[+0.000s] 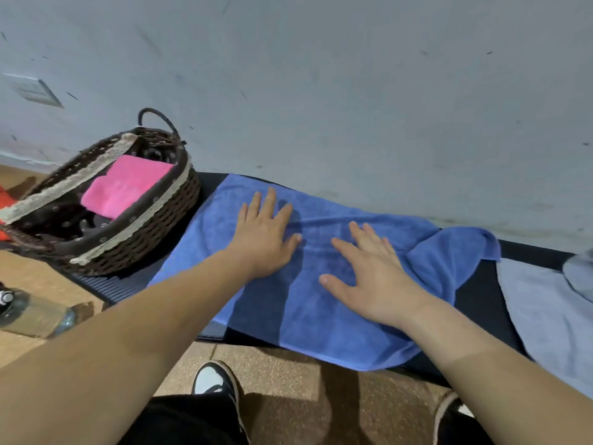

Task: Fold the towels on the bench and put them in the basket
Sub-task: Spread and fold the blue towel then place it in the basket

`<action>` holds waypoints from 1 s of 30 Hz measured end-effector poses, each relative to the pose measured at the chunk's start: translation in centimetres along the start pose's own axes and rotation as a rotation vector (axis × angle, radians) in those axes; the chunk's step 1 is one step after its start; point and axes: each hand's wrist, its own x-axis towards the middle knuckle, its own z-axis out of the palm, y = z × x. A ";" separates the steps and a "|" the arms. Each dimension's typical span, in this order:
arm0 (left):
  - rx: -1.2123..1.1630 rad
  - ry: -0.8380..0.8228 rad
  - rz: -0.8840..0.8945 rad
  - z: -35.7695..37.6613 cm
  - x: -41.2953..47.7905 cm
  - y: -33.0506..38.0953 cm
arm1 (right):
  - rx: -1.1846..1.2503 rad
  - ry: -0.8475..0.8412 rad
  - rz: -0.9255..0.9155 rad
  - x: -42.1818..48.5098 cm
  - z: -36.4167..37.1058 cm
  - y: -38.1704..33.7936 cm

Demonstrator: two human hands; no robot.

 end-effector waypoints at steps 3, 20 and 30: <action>-0.077 -0.006 0.127 -0.1 -2.0 5.9 | -0.118 0.109 0.082 -1.8 -1.9 2.4; -0.787 -0.091 -0.029 1.6 -3.5 24.1 | -0.039 -0.033 0.601 -10.4 -3.2 19.8; -0.575 -0.187 0.569 2.1 -8.0 25.6 | 0.020 0.399 0.607 -10.8 -4.7 24.2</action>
